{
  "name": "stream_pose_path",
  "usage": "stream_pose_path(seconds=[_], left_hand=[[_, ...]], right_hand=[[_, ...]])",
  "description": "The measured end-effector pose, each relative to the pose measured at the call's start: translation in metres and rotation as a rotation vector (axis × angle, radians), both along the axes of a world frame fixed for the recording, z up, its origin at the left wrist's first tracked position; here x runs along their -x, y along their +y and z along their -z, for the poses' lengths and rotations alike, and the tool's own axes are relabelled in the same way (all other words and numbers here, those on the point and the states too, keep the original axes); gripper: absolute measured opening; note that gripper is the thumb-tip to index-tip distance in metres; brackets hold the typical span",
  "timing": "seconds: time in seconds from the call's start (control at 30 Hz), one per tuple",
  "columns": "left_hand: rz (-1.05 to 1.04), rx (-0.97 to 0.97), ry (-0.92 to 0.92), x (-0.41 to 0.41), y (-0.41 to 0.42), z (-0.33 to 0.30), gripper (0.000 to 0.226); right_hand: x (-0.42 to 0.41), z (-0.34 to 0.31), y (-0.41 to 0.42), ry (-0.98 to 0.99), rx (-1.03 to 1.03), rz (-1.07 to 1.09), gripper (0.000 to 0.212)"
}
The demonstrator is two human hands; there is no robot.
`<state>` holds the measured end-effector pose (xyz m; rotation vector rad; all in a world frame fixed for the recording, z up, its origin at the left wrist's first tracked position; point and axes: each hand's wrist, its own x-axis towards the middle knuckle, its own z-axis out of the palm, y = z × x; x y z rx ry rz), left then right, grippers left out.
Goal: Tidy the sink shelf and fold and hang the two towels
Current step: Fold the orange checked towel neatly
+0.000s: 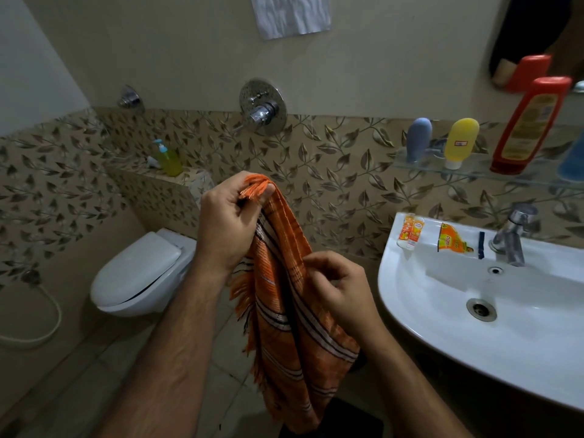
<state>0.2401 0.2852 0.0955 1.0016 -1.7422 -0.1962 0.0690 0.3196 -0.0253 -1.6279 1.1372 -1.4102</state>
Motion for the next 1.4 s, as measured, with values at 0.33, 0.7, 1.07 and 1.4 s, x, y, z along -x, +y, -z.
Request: stream_pose_path(seconds=[0.33,0.7,1.07,1.4], left_hand=[[-0.012,-0.024,0.016,-0.002,-0.003,0.002,0.015],[-0.172,-0.088,0.011,-0.045,-0.019,0.019,0.009],[-0.380,-0.320,0.301,-0.065,-0.028,0.072,0.012],[-0.550,-0.370,0.187,-0.016,-0.004,0.093,0.023]], right_hand=[[0.001,0.000,0.001,0.147,-0.081,-0.203,0.015],[0.023,0.002,0.007,0.244,-0.107,-0.016,0.011],[0.031,-0.020,0.006,0.294,-0.405,-0.061,0.016],[0.009,-0.013,-0.014,0.690,-0.148,0.477,0.026]])
